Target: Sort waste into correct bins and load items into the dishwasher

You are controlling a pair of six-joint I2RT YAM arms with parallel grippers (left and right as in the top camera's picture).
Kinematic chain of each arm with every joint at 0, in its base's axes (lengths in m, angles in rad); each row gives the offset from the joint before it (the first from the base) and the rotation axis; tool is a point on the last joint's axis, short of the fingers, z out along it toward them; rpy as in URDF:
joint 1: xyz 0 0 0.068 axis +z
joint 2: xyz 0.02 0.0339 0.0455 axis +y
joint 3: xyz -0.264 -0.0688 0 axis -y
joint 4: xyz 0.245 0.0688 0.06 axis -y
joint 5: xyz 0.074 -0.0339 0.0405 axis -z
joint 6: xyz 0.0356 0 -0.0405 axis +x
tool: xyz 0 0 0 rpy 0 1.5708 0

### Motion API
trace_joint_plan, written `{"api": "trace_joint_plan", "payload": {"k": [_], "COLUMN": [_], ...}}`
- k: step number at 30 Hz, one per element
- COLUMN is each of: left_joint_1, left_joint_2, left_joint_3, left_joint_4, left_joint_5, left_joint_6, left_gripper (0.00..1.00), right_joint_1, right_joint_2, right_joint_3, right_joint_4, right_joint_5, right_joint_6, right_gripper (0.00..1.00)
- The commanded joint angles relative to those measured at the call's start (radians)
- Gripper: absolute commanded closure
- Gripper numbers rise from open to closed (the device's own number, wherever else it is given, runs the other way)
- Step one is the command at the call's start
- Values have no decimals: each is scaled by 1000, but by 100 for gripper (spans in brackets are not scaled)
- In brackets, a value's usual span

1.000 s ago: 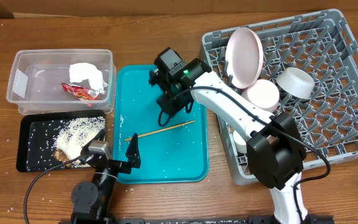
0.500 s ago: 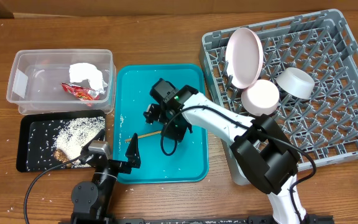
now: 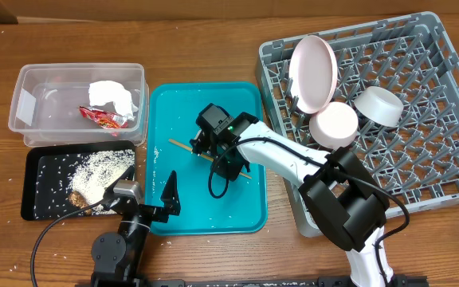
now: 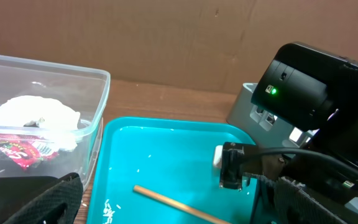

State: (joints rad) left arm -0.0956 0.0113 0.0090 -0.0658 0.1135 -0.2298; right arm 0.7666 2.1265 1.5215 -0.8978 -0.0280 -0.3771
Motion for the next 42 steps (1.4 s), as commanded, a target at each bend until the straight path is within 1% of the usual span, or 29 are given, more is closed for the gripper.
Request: {"api": "trace_joint_plan", "payload": {"k": [1,5,8,14,18,23,28,29,31,32,34,39,41,42], "left_joint_1": [5,5,5,5,5,5,5,5,5,5,5,5,5,5], "left_joint_2": [-7,-7,-7,-7,-7,-7,-7,-7,-7,-7,-7,-7,-7,-7], "left_joint_3": [-4,-4,-4,-4,-4,-4,-4,-4,-4,-4,-4,-4,-4,-4], "left_joint_4": [0,0,0,0,0,0,0,0,0,0,0,0,0,0], "left_joint_5": [7,7,7,7,7,7,7,7,7,7,7,7,7,7], "left_joint_6": [-2,-2,-2,-2,-2,-2,-2,-2,-2,-2,-2,-2,-2,-2], "left_gripper": [0,0,0,0,0,0,0,0,0,0,0,0,0,0], "right_joint_1": [-30,-49,-76,-156,-237,-333,-357,-357,-357,-357,-352,-323,-303,-287], "right_joint_2": [11,-19,-67,-183,-235,-225,-195,-192,-192,-192,-204,-314,-392,-440], "right_joint_3": [-6,69,151,248,249,222,173,166,153,154,165,209,226,233], "right_joint_4": [-42,-118,-176,-217,-220,-261,-268,-269,-277,-284,-296,-328,-327,-323], "right_joint_5": [92,107,124,124,124,124,121,122,125,125,124,30,-40,-66], "right_joint_6": [133,235,362,511,515,424,368,369,370,378,408,415,415,415], "right_gripper": [96,96,96,96,96,96,96,94,76,64,50,37,24,10]}}
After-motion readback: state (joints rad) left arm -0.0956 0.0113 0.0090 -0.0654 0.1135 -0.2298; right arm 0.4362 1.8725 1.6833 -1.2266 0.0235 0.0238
